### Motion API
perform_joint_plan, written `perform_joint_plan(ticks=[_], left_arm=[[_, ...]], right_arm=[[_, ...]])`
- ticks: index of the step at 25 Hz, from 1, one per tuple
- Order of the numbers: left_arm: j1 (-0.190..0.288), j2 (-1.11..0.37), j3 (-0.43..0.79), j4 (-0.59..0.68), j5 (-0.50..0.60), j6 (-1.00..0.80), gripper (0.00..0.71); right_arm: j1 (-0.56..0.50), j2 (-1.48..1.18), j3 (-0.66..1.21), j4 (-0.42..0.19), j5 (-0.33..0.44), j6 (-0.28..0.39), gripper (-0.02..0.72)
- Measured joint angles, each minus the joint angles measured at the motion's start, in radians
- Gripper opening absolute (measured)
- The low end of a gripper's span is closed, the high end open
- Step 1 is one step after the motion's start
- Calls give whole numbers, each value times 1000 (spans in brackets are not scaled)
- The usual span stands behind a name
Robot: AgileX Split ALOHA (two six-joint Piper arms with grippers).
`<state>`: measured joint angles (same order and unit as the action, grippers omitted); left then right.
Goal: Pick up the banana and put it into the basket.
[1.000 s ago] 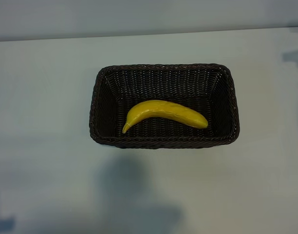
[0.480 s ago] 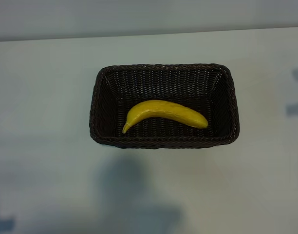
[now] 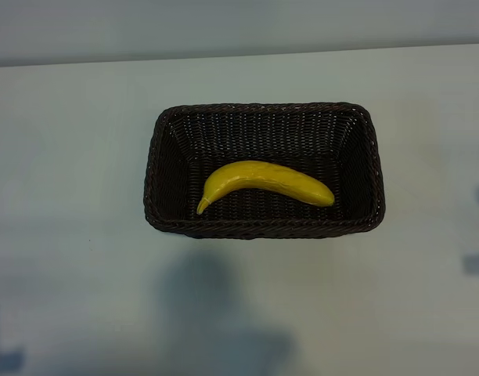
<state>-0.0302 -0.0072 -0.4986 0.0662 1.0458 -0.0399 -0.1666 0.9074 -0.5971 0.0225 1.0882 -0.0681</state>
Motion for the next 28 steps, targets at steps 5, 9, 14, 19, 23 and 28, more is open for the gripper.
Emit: perform_joint_plan(ticks=[5, 9, 14, 19, 23, 28], left_arm=[[0, 0, 0, 0, 0, 0, 558], [0, 0, 0, 0, 0, 0, 558], [0, 0, 0, 0, 0, 0, 558], [0, 0, 0, 0, 0, 0, 558], [0, 0, 0, 0, 0, 0, 558], [0, 0, 0, 0, 0, 2, 558]], right_arm=[[0, -282, 75, 3, -39, -2, 526], [0, -472, 92, 3, -41, -1, 526], [0, -666, 92, 3, -38, -2, 526], [0, -833, 93, 3, -32, -2, 526], [0, -914, 94, 3, -33, -2, 526], [0, -914, 101, 3, -32, -1, 526]])
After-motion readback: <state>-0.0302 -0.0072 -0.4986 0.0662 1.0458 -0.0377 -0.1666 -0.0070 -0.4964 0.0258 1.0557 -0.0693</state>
